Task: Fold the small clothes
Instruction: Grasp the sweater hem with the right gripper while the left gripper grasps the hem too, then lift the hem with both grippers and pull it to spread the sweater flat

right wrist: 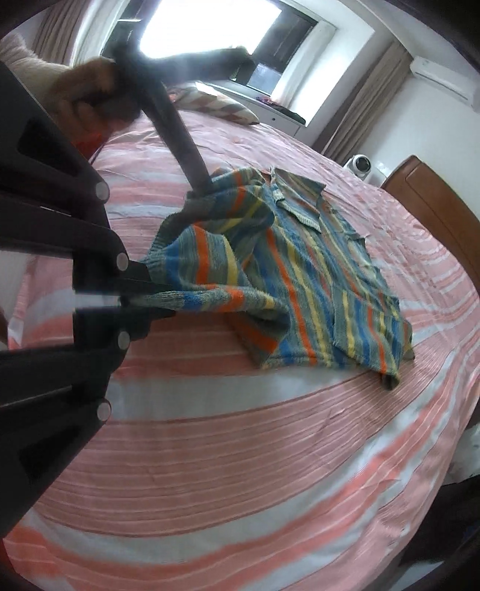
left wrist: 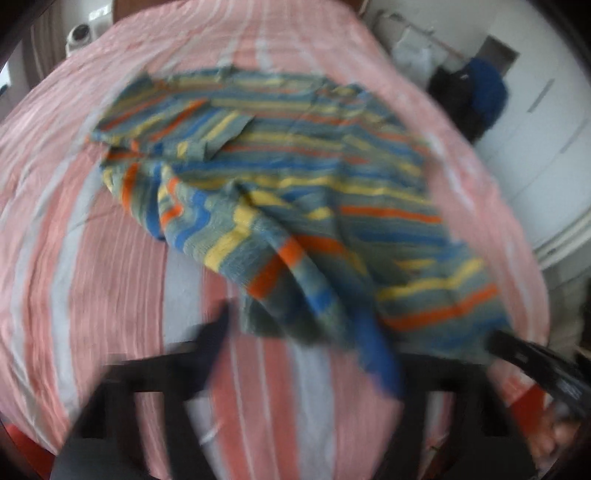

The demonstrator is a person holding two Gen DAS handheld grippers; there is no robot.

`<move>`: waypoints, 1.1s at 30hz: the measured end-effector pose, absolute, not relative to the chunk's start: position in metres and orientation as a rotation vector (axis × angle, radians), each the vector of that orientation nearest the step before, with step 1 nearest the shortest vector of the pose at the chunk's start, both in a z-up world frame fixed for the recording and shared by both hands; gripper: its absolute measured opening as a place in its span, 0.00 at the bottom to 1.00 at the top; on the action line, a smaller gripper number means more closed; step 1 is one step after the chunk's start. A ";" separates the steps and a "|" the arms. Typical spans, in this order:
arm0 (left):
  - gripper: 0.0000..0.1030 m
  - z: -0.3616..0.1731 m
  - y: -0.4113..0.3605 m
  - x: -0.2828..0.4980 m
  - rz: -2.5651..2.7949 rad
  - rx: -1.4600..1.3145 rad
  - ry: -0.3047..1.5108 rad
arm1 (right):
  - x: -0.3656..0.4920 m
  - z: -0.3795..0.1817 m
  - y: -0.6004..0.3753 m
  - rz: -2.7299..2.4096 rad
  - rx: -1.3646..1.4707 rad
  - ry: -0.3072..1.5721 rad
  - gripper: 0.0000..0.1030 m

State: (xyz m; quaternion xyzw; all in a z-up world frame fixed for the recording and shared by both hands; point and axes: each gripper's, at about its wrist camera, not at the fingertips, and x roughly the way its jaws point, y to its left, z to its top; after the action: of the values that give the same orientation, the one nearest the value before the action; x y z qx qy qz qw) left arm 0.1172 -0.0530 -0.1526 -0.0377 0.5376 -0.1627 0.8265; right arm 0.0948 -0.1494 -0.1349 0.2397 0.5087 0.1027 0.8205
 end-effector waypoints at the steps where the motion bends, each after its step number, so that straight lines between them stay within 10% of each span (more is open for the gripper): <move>1: 0.08 -0.161 -0.045 0.119 -0.362 -0.137 1.175 | 0.094 -0.133 -0.150 0.218 0.502 1.076 0.04; 12: 0.05 -0.102 0.077 0.034 -0.463 -0.201 1.184 | 0.061 -0.083 -0.173 0.285 0.436 1.057 0.04; 28: 0.09 -0.177 0.139 0.025 -0.203 -0.291 1.314 | 0.051 -0.147 -0.176 0.148 0.321 1.218 0.04; 29: 0.13 -0.173 0.143 0.022 -0.230 -0.327 1.291 | 0.050 -0.151 -0.175 0.149 0.317 1.221 0.04; 33: 0.78 -0.151 0.149 0.008 -0.270 -0.323 1.162 | 0.047 -0.164 -0.179 0.163 0.371 1.222 0.10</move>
State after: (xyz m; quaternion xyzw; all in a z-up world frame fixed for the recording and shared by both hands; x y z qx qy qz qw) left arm 0.0084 0.1489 -0.1509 -0.1515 0.5448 -0.1266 0.8150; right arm 0.0469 -0.1792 -0.1637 0.1728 0.5698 0.0759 0.7998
